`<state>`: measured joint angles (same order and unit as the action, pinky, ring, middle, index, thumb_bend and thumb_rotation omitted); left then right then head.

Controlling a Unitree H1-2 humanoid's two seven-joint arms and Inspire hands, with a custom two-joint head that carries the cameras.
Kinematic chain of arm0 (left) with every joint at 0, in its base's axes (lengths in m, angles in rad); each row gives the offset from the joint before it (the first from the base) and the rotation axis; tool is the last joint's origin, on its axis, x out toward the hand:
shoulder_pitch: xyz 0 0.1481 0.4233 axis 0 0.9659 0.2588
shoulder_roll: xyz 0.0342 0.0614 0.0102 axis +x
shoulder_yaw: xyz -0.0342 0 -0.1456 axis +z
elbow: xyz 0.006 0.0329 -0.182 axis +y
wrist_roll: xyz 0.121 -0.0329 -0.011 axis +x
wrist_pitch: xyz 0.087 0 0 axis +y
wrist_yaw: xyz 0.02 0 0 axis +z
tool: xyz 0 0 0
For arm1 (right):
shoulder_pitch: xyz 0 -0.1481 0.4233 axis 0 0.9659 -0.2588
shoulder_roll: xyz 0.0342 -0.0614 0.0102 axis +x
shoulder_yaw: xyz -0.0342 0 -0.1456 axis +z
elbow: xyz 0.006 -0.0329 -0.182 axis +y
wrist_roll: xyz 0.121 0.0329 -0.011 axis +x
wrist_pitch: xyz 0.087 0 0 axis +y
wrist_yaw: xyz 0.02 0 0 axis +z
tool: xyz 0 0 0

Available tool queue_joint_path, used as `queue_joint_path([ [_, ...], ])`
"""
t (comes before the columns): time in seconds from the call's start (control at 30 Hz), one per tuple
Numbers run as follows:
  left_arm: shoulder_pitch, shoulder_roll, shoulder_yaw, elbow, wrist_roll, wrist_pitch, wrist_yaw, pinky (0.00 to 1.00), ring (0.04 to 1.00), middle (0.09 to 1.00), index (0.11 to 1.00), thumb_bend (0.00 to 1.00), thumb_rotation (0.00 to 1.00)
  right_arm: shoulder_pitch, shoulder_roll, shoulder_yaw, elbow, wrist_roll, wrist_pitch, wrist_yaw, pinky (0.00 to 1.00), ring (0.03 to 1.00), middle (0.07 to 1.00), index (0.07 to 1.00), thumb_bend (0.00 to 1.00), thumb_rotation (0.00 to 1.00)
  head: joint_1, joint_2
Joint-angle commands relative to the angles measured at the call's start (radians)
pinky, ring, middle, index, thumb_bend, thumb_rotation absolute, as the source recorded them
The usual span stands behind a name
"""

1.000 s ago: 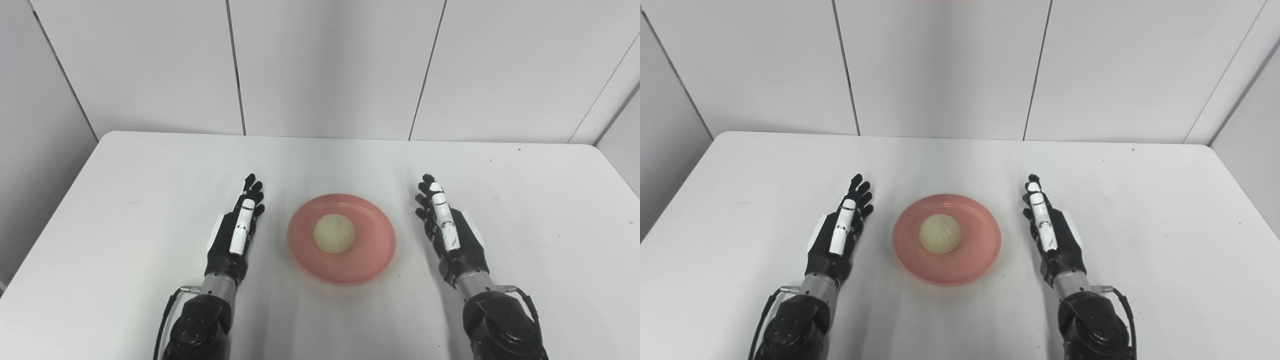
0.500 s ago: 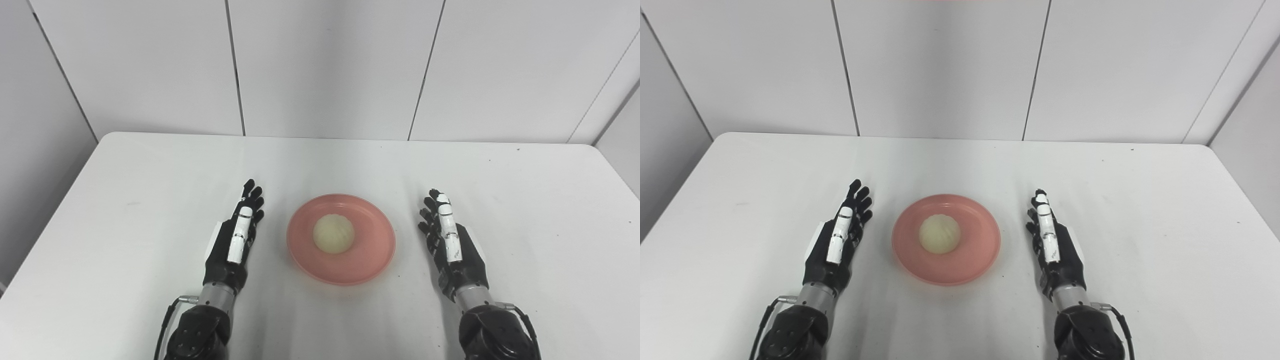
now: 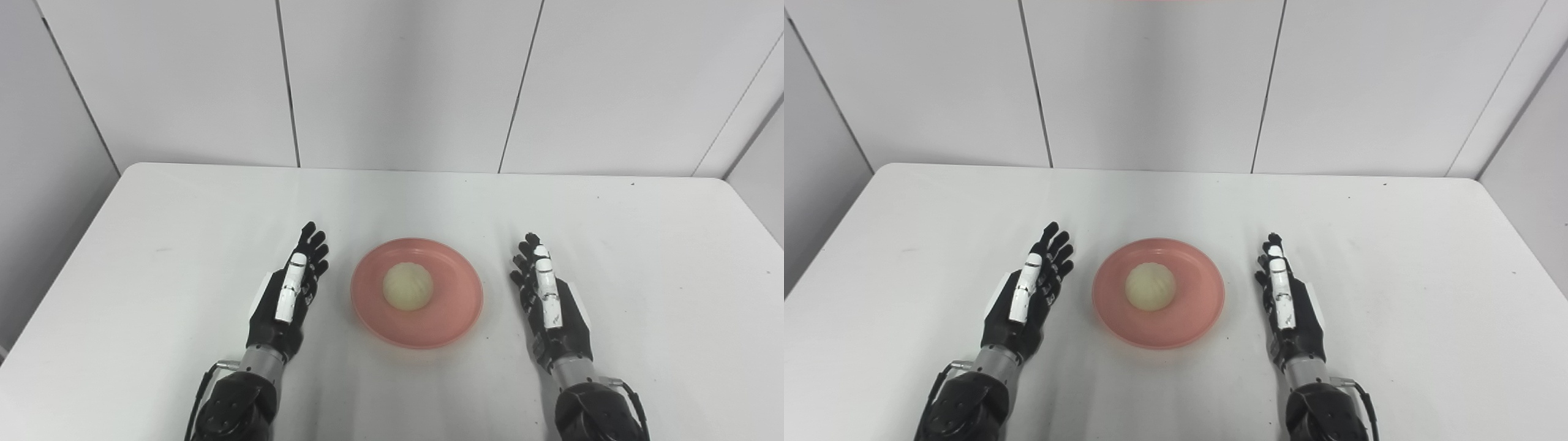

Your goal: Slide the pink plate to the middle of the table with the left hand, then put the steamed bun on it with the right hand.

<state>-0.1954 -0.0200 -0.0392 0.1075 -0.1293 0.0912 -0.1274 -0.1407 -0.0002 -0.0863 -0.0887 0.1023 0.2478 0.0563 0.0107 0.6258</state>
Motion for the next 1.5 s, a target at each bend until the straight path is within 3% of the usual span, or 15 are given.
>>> queue_joint_path([
  [0.0,0.015,0.005,-0.011,0.056,0.006,0.079,-0.005,1.00,0.984,0.995,1.000,0.39,1.00,-0.008,-0.011,0.008,0.053,0.004,-0.027,0.010,1.00,1.000,1.000,1.000,0.24,1.00,0.001,-0.001],
  [0.6,-0.007,0.013,-0.020,0.083,0.012,0.086,-0.005,1.00,0.983,0.995,1.000,0.41,1.00,-0.017,-0.038,0.016,0.185,0.019,-0.188,0.021,1.00,0.993,0.999,1.000,0.24,1.00,0.010,-0.002],
  [1.47,0.008,0.014,-0.029,0.058,0.012,0.096,-0.003,1.00,0.985,0.997,1.000,0.40,1.00,-0.029,-0.042,0.035,0.227,-0.009,-0.227,0.012,0.99,0.977,0.983,0.996,0.22,1.00,0.023,-0.019],
])
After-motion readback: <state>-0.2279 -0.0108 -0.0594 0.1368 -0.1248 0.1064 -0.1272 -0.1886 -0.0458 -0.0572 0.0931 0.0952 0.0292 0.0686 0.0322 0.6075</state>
